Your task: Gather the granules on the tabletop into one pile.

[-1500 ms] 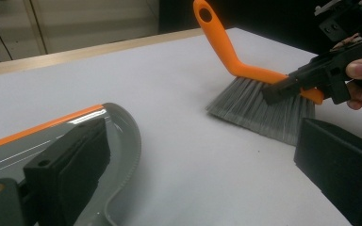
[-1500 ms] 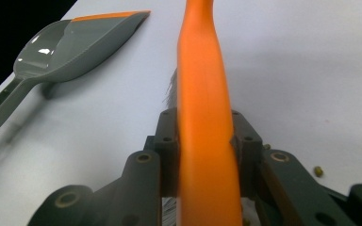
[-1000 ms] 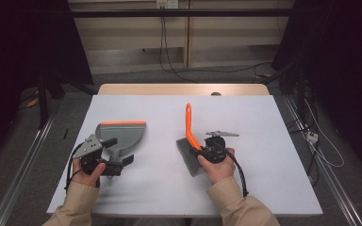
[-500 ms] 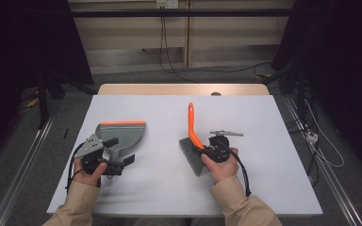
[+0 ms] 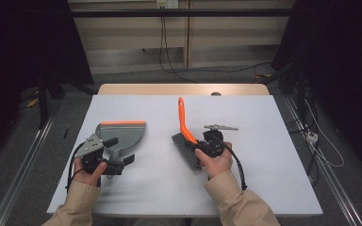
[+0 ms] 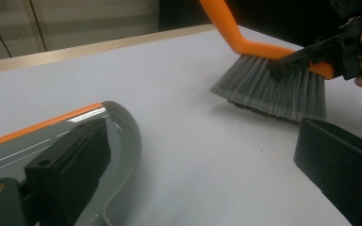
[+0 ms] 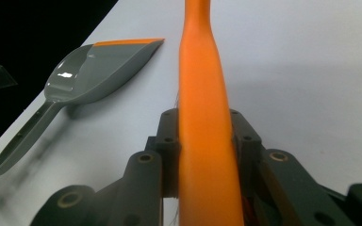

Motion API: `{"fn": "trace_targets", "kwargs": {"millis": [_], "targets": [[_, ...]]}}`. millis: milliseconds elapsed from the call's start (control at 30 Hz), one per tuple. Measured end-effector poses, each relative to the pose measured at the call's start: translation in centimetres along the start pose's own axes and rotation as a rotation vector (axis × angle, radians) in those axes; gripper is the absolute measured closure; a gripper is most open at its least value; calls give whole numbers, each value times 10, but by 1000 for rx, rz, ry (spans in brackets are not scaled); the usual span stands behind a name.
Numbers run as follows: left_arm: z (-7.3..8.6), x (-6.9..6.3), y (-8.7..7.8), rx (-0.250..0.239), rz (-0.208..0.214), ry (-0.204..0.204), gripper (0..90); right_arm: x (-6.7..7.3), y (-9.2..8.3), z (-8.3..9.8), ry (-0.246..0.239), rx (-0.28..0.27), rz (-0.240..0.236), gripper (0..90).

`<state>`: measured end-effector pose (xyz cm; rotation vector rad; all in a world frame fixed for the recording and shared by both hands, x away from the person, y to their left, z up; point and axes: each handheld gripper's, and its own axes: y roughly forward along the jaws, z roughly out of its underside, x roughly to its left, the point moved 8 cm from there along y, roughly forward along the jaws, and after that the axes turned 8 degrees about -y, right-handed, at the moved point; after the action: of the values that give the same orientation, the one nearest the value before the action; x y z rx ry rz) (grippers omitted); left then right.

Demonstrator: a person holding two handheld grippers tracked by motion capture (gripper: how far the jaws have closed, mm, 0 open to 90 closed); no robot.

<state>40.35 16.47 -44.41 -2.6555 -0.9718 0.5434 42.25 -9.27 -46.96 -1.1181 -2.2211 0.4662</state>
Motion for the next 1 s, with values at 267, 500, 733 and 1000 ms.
{"fn": "trace_targets", "kwargs": {"millis": [267, 500, 733, 1000], "targets": [[1, 1, 0, 4, -7, 2, 41, 4, 22, 7, -9, 58, -10, 710], [1, 1, -1, 5, -8, 5, 41, -9, 16, 8, 8, 71, 23, 709], [1, 1, -1, 3, -10, 6, 41, -18, 9, 11, 30, 59, 39, 708], [1, 1, -1, 3, -11, 8, 42, -26, 0, 14, 56, 43, 48, 708]]}}
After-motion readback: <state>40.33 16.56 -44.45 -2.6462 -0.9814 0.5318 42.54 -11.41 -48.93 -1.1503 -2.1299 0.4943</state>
